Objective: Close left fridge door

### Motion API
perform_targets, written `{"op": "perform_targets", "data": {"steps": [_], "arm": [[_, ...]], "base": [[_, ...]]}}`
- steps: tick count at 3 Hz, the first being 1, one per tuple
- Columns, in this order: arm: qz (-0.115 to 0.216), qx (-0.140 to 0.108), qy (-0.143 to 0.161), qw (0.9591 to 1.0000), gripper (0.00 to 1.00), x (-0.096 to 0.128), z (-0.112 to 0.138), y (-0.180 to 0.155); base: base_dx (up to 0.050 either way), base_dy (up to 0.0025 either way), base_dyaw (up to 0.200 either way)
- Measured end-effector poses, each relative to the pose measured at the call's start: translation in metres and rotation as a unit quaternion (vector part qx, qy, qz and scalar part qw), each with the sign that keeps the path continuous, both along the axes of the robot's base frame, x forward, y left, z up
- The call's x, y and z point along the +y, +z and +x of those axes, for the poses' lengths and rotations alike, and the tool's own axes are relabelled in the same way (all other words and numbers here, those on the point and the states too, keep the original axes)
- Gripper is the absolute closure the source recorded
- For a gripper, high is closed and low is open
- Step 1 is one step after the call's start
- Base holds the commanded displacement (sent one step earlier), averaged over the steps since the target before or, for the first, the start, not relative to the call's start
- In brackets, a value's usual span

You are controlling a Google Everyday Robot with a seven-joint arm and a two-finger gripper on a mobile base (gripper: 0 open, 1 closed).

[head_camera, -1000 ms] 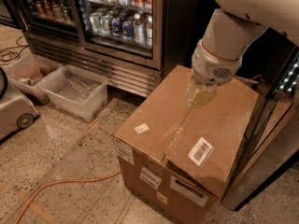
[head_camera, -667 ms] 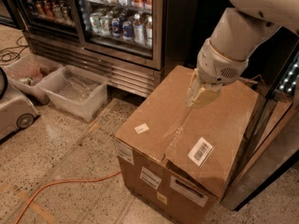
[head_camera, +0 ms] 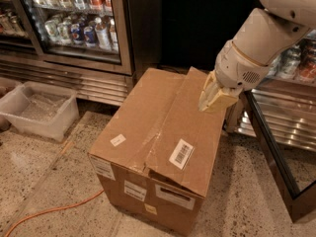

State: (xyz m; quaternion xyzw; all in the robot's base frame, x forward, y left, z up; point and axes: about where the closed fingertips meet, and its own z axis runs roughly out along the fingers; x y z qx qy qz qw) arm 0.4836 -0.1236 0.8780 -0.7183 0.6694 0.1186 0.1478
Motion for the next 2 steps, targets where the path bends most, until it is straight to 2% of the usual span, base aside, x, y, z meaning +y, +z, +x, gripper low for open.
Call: {"op": "perform_targets", "data": {"steps": [1, 2], "arm": [[0.0, 0.0, 0.0, 1.0, 1.0, 0.0, 0.0, 0.0], [0.0, 0.0, 0.0, 1.0, 1.0, 0.0, 0.0, 0.0]], "base": [[0.0, 0.0, -0.198], [0.05, -0.00006, 0.002]]}}
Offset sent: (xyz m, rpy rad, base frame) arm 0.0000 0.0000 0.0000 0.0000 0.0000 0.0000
